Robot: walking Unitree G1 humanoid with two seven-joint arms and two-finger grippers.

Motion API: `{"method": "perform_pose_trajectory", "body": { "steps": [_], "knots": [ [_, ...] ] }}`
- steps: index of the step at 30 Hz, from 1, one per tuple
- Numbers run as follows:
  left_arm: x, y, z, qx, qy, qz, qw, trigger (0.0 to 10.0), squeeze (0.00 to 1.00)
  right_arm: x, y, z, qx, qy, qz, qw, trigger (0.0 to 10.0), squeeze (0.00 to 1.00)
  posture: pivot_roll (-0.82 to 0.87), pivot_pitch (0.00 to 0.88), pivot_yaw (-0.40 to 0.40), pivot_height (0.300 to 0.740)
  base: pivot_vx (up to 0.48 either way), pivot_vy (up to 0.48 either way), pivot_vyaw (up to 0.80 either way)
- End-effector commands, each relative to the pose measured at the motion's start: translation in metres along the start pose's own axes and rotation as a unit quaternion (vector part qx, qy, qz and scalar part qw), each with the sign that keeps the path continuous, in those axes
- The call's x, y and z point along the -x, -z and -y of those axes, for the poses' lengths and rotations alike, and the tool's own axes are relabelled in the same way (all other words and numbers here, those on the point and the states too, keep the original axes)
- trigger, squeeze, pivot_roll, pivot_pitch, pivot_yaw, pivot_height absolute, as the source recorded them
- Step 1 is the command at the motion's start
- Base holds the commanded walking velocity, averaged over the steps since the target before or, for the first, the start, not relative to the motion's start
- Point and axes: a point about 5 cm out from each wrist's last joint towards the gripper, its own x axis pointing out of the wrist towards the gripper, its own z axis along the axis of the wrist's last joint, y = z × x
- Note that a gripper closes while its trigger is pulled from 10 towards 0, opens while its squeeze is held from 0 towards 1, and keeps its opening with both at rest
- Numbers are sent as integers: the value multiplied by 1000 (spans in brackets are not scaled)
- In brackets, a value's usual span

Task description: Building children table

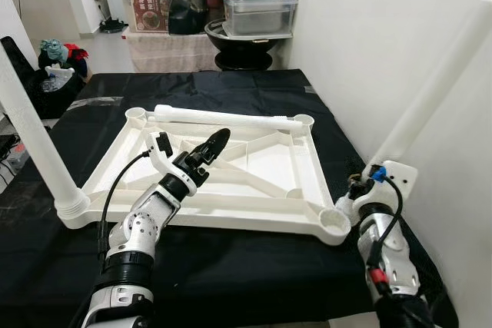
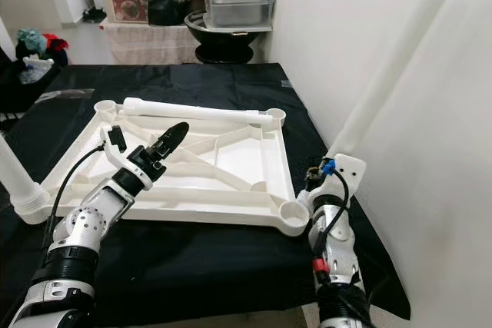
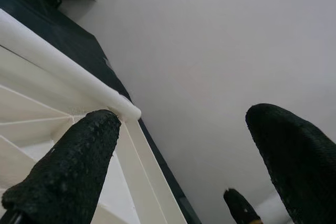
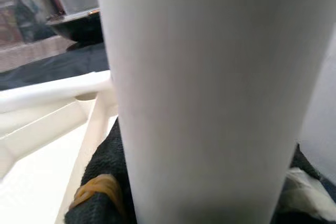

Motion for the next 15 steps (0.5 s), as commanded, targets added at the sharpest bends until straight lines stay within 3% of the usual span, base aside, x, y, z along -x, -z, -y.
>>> {"method": "perform_pose_trajectory", "body": {
  "steps": [1, 8, 15],
  "knots": [
    [-1, 1, -1, -4, -5, -4, 1000, 10000, 0, 7, 18, -10, -17, -23, -47, 998, 0, 0, 9, 0, -29, 740, 0, 0, 0],
    [2, -5, -8, -10, -21, 0, 1000, 10000, 0, 31, 21, -24, -35, -66, -92, 993, 0, 0, -2, 0, -23, 740, 0, 0, 0],
    [4, -8, -14, -14, -35, 3, 999, 10000, 0, 41, 13, -34, -59, -88, -108, 988, 0, 0, -11, 0, -16, 740, 0, 0, 0]
  ]
}}
